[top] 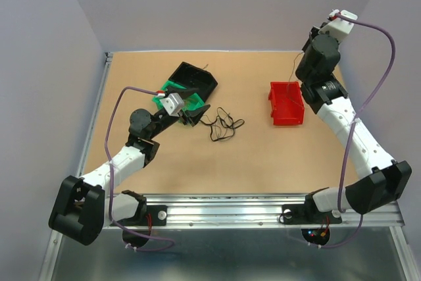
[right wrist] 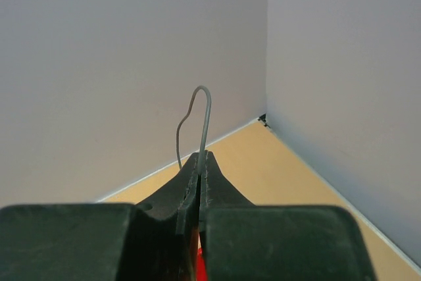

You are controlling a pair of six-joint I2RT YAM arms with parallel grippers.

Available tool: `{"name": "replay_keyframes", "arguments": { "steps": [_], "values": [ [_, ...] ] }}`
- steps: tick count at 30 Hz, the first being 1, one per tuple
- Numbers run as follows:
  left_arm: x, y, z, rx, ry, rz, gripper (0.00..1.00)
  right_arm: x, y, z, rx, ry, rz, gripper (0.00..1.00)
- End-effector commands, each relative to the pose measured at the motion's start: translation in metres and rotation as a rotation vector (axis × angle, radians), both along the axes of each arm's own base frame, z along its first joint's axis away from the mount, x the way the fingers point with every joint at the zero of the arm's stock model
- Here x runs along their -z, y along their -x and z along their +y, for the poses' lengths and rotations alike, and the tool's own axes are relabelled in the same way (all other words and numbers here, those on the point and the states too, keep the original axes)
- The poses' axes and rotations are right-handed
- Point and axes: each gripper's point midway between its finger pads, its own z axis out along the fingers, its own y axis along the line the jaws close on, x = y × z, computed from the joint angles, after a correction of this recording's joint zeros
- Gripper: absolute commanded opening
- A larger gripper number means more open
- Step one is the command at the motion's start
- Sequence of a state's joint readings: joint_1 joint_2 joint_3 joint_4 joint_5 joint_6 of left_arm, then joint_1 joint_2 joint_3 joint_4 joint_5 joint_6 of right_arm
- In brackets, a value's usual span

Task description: Untangle the cables

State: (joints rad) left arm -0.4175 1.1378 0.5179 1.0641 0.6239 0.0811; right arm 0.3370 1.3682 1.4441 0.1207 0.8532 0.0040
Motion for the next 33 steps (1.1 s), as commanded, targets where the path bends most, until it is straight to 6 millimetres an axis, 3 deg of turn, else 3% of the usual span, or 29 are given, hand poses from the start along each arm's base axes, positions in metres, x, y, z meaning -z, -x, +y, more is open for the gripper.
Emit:
{"name": "replay_keyframes", "arguments": {
  "steps": [1, 7, 12, 19, 24, 25, 33],
  "values": [
    [-0.019, 0.001, 0.002, -0.008, 0.018, -0.075, 0.76, 0.026, -0.004, 0.000, 0.022, -0.073, -0.009, 0.01],
    [-0.017, 0.000, 0.002, -0.012, 0.017, -0.073, 0.76, 0.066, -0.006, 0.001, 0.036, -0.163, 0.009, 0.01],
    [-0.016, -0.001, 0.001, -0.009, 0.015, -0.064, 0.76, 0.111, -0.012, 0.001, 0.076, -0.178, 0.073, 0.00],
    [-0.020, -0.003, 0.005, -0.038, 0.023, -0.069, 0.76, 0.145, -0.026, 0.007, 0.084, -0.199, 0.118, 0.01],
    [-0.021, -0.014, 0.012, -0.106, 0.035, -0.047, 0.76, 0.191, -0.027, 0.007, 0.123, -0.253, 0.152, 0.01],
    [-0.020, -0.015, 0.013, -0.110, 0.034, -0.042, 0.76, 0.192, -0.026, 0.007, 0.124, -0.252, 0.156, 0.01],
    [-0.022, -0.016, 0.013, -0.119, 0.037, -0.039, 0.75, 0.257, 0.010, -0.005, 0.225, -0.360, 0.238, 0.01]
  ]
}}
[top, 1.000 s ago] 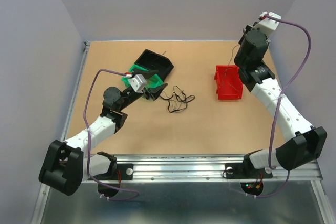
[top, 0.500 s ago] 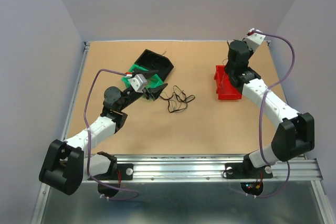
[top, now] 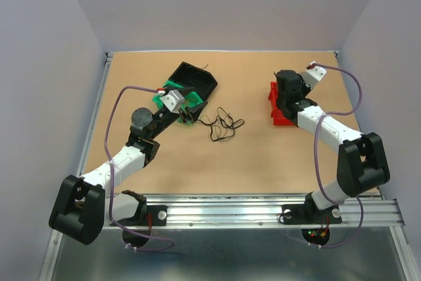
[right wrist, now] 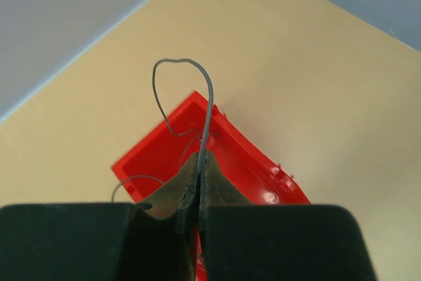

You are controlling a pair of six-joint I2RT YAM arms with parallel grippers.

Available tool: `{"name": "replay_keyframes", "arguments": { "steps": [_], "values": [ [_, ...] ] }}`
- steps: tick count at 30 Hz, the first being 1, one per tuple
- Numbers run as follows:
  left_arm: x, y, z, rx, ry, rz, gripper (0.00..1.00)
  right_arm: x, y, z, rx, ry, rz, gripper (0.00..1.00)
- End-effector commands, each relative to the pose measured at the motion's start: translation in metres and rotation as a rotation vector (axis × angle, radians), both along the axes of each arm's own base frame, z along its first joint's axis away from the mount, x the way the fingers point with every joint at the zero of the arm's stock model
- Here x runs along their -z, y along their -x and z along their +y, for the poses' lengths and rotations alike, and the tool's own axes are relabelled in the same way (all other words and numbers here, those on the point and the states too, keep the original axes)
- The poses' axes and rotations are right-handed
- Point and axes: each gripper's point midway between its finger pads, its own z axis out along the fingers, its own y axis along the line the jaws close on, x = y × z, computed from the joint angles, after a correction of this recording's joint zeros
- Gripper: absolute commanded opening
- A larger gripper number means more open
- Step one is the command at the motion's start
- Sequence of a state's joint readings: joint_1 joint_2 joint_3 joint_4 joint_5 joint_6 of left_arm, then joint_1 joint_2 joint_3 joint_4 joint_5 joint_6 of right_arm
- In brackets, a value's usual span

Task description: Untangle the cables

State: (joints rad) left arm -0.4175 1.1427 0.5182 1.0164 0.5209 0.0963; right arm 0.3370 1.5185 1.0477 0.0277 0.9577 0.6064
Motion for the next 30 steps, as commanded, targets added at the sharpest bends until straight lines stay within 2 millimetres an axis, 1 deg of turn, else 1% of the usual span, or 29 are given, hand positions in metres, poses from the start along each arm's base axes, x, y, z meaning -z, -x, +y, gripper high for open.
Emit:
{"name": "replay_keyframes", "arguments": {
  "steps": [1, 2, 6, 7, 10, 12, 14, 15, 16, 17, 18, 19, 21, 22, 23, 24, 25, 26, 27, 28, 29, 30],
  "values": [
    [-0.031, 0.001, 0.003, -0.017, 0.034, -0.087, 0.75, 0.021, 0.022, -0.010, 0.087, -0.067, -0.003, 0.01],
    [-0.031, 0.001, 0.003, -0.016, 0.034, -0.089, 0.75, 0.023, 0.021, -0.008, 0.074, -0.075, 0.006, 0.01],
    [-0.032, 0.000, 0.003, -0.019, 0.034, -0.087, 0.75, 0.049, 0.014, 0.012, -0.008, -0.145, 0.078, 0.01],
    [-0.031, 0.000, 0.004, -0.020, 0.033, -0.084, 0.75, 0.059, 0.011, 0.017, -0.023, -0.154, 0.102, 0.01],
    [-0.033, 0.001, 0.004, -0.021, 0.036, -0.085, 0.75, 0.074, 0.005, 0.028, -0.058, -0.184, 0.148, 0.01],
    [-0.032, 0.001, 0.004, -0.019, 0.036, -0.083, 0.75, 0.088, 0.002, 0.031, -0.056, -0.196, 0.187, 0.01],
    [-0.033, 0.002, 0.004, -0.018, 0.037, -0.086, 0.75, 0.095, 0.002, 0.030, -0.037, -0.218, 0.210, 0.01],
    [-0.033, 0.002, 0.004, -0.018, 0.035, -0.086, 0.75, 0.105, 0.000, 0.035, -0.065, -0.251, 0.238, 0.01],
    [-0.033, 0.001, 0.004, -0.019, 0.036, -0.084, 0.75, 0.110, -0.001, 0.028, -0.058, -0.286, 0.248, 0.01],
    [-0.034, 0.002, 0.003, -0.016, 0.036, -0.086, 0.75, 0.117, -0.005, 0.034, -0.100, -0.339, 0.272, 0.01],
    [-0.033, 0.002, 0.003, -0.015, 0.035, -0.085, 0.75, 0.119, -0.007, 0.031, -0.108, -0.353, 0.283, 0.00],
    [-0.033, 0.002, 0.003, -0.014, 0.037, -0.083, 0.75, 0.121, -0.010, 0.022, -0.097, -0.358, 0.288, 0.01],
    [-0.033, 0.002, 0.003, -0.015, 0.036, -0.085, 0.75, 0.119, -0.014, 0.020, -0.129, -0.345, 0.306, 0.01],
    [-0.033, 0.003, 0.003, -0.011, 0.036, -0.083, 0.75, 0.116, -0.021, 0.019, -0.149, -0.345, 0.309, 0.01],
    [-0.032, 0.002, 0.003, -0.013, 0.035, -0.082, 0.75, 0.116, -0.025, 0.022, -0.182, -0.351, 0.324, 0.01],
    [-0.032, 0.002, 0.002, -0.012, 0.034, -0.081, 0.75, 0.121, -0.027, 0.032, -0.252, -0.375, 0.359, 0.01],
    [-0.032, 0.001, 0.002, -0.012, 0.033, -0.080, 0.75, 0.123, -0.032, 0.032, -0.274, -0.396, 0.367, 0.01],
    [-0.031, 0.001, 0.002, -0.012, 0.033, -0.078, 0.75, 0.128, -0.034, 0.035, -0.313, -0.396, 0.391, 0.00],
    [-0.031, 0.000, 0.002, -0.013, 0.032, -0.077, 0.75, 0.131, -0.034, 0.049, -0.399, -0.426, 0.415, 0.01],
    [-0.031, 0.001, 0.002, -0.009, 0.031, -0.076, 0.75, 0.139, -0.039, 0.057, -0.462, -0.427, 0.448, 0.01],
    [-0.031, 0.002, 0.002, -0.008, 0.033, -0.078, 0.75, 0.142, -0.040, 0.063, -0.532, -0.404, 0.479, 0.01],
    [-0.030, 0.001, 0.001, -0.006, 0.030, -0.076, 0.75, 0.146, -0.038, 0.068, -0.565, -0.409, 0.495, 0.01]
  ]
}}
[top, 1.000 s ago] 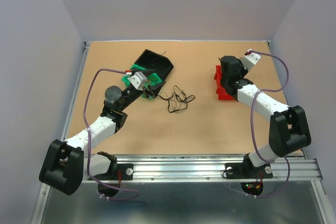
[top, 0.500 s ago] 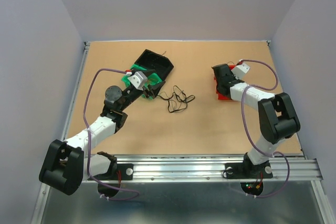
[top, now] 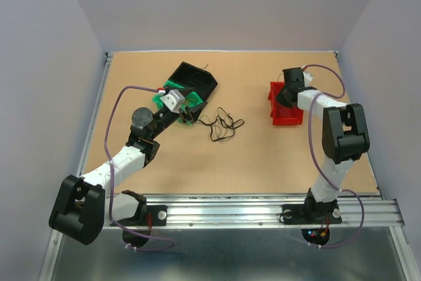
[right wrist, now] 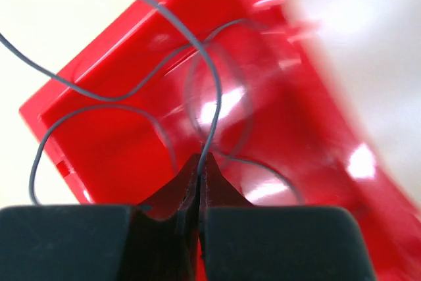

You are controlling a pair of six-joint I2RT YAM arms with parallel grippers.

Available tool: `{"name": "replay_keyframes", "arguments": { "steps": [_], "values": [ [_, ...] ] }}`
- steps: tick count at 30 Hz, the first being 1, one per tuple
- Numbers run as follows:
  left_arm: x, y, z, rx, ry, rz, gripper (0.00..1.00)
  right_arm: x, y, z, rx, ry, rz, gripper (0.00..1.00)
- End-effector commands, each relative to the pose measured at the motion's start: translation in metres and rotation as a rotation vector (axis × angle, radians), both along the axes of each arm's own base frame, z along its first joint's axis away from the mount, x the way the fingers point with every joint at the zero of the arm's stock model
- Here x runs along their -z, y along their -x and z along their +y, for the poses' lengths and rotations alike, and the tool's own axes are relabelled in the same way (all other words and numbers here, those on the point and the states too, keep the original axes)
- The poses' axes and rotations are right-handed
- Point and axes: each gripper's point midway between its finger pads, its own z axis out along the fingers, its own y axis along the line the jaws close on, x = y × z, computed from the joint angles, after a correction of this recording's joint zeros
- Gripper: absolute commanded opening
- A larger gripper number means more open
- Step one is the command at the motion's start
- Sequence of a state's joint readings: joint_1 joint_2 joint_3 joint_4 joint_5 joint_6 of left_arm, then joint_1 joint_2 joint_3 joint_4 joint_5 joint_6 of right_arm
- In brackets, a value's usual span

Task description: Untangle the cables

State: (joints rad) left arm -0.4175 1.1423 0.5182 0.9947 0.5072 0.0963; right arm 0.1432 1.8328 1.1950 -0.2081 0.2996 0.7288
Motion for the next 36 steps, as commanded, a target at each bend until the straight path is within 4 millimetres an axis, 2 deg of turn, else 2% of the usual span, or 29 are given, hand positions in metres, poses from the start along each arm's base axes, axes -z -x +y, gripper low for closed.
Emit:
{"name": "replay_keyframes", "arguments": {
  "steps": [1, 4, 9, 12, 14, 15, 18, 19, 24, 26, 27, 28, 29, 32, 33, 36],
  "values": [
    [-0.035, 0.003, 0.000, 0.007, 0.034, -0.096, 0.75, 0.008, -0.007, 0.039, -0.282, -0.064, 0.045, 0.01],
    [-0.034, 0.002, -0.001, 0.010, 0.030, -0.092, 0.75, 0.024, -0.003, 0.028, -0.292, 0.007, 0.096, 0.01],
    [-0.033, 0.001, -0.002, 0.015, 0.027, -0.086, 0.75, 0.061, 0.005, 0.034, -0.436, 0.031, 0.258, 0.02],
    [-0.032, 0.001, -0.003, 0.016, 0.026, -0.083, 0.75, 0.073, 0.010, 0.024, -0.417, 0.077, 0.318, 0.03],
    [-0.032, 0.001, -0.003, 0.015, 0.025, -0.082, 0.75, 0.073, 0.009, 0.021, -0.406, 0.088, 0.328, 0.05],
    [-0.034, 0.001, -0.003, 0.015, 0.027, -0.086, 0.75, 0.067, 0.008, 0.018, -0.384, 0.102, 0.318, 0.07],
    [-0.033, 0.000, -0.002, 0.012, 0.024, -0.086, 0.75, 0.033, 0.004, 0.017, -0.365, 0.118, 0.243, 0.15],
    [-0.033, 0.001, -0.002, 0.012, 0.024, -0.086, 0.75, 0.011, 0.002, 0.015, -0.359, 0.129, 0.196, 0.18],
    [-0.031, -0.001, -0.003, 0.012, 0.020, -0.080, 0.75, -0.044, 0.005, 0.013, -0.349, 0.146, 0.090, 0.30],
    [-0.030, -0.001, -0.003, 0.013, 0.019, -0.079, 0.75, -0.053, 0.008, 0.011, -0.348, 0.153, 0.081, 0.32],
    [-0.031, -0.001, -0.003, 0.014, 0.020, -0.079, 0.75, -0.060, 0.009, 0.009, -0.347, 0.161, 0.072, 0.37],
    [-0.031, -0.002, -0.003, 0.011, 0.019, -0.079, 0.75, -0.061, 0.011, 0.008, -0.345, 0.172, 0.078, 0.43],
    [-0.031, -0.001, -0.003, 0.012, 0.018, -0.080, 0.75, -0.063, 0.013, 0.007, -0.347, 0.177, 0.082, 0.53],
    [-0.030, -0.002, -0.003, 0.011, 0.017, -0.080, 0.75, -0.075, 0.016, 0.004, -0.333, 0.185, 0.056, 0.58],
    [-0.029, -0.003, -0.004, 0.012, 0.016, -0.075, 0.75, -0.082, 0.014, 0.004, -0.327, 0.184, 0.039, 0.62],
    [-0.028, -0.004, -0.004, 0.010, 0.014, -0.070, 0.75, -0.092, 0.008, 0.006, -0.331, 0.182, 0.014, 0.66]
  ]
}}
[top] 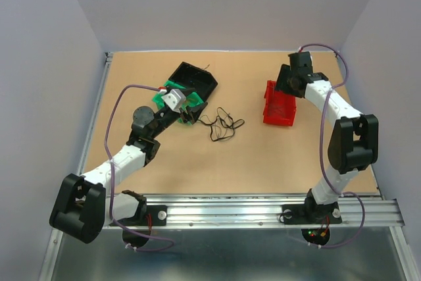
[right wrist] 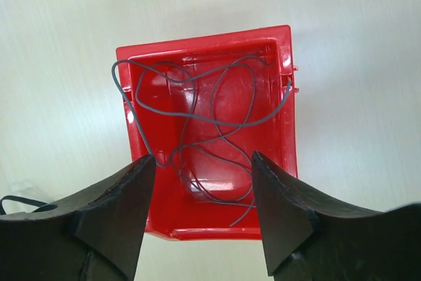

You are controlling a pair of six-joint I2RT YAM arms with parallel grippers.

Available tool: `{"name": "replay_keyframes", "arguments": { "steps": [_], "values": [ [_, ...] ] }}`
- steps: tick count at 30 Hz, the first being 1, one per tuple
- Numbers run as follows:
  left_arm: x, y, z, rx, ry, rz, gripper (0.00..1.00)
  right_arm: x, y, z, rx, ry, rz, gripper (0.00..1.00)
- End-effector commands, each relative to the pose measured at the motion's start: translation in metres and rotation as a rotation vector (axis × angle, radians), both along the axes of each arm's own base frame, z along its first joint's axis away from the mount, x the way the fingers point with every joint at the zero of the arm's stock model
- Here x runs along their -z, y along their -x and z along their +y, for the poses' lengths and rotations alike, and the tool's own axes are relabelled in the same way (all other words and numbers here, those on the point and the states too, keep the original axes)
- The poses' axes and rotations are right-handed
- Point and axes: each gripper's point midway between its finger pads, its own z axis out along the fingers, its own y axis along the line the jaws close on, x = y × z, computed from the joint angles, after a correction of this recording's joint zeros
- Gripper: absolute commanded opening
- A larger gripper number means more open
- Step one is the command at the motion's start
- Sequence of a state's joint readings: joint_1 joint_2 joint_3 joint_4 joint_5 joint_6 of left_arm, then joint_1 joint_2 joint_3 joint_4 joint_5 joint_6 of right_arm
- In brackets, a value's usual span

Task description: Untangle the cables

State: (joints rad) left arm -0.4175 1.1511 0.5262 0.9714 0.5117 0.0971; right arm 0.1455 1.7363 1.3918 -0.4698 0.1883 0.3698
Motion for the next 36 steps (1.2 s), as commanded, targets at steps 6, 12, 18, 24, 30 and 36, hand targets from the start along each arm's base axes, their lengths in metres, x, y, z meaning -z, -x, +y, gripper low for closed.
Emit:
{"name": "replay_keyframes", "arguments": {
  "steps": [6, 12, 18, 24, 30, 36],
  "values": [
    [-0.032, -0.004, -0.002, -0.001, 0.020, -0.092, 0.75, -0.021, -0.027, 0.007, -0.046, 0.021, -0.048, 0.63],
    [-0.031, -0.005, -0.002, -0.004, 0.018, -0.091, 0.75, -0.018, -0.041, 0.029, -0.092, 0.024, -0.060, 0.61],
    [-0.028, -0.008, -0.003, -0.003, 0.011, -0.083, 0.75, -0.020, -0.046, 0.037, -0.090, 0.030, -0.089, 0.56],
    [-0.028, -0.008, -0.003, -0.003, 0.010, -0.084, 0.75, -0.013, -0.047, 0.035, -0.071, 0.036, -0.086, 0.45],
    [-0.025, -0.010, -0.004, -0.005, 0.005, -0.077, 0.75, -0.018, -0.045, 0.028, -0.011, 0.037, -0.109, 0.41],
    [-0.025, -0.010, -0.004, -0.002, 0.003, -0.077, 0.75, -0.040, -0.042, 0.028, 0.006, 0.005, -0.188, 0.42]
  ]
}}
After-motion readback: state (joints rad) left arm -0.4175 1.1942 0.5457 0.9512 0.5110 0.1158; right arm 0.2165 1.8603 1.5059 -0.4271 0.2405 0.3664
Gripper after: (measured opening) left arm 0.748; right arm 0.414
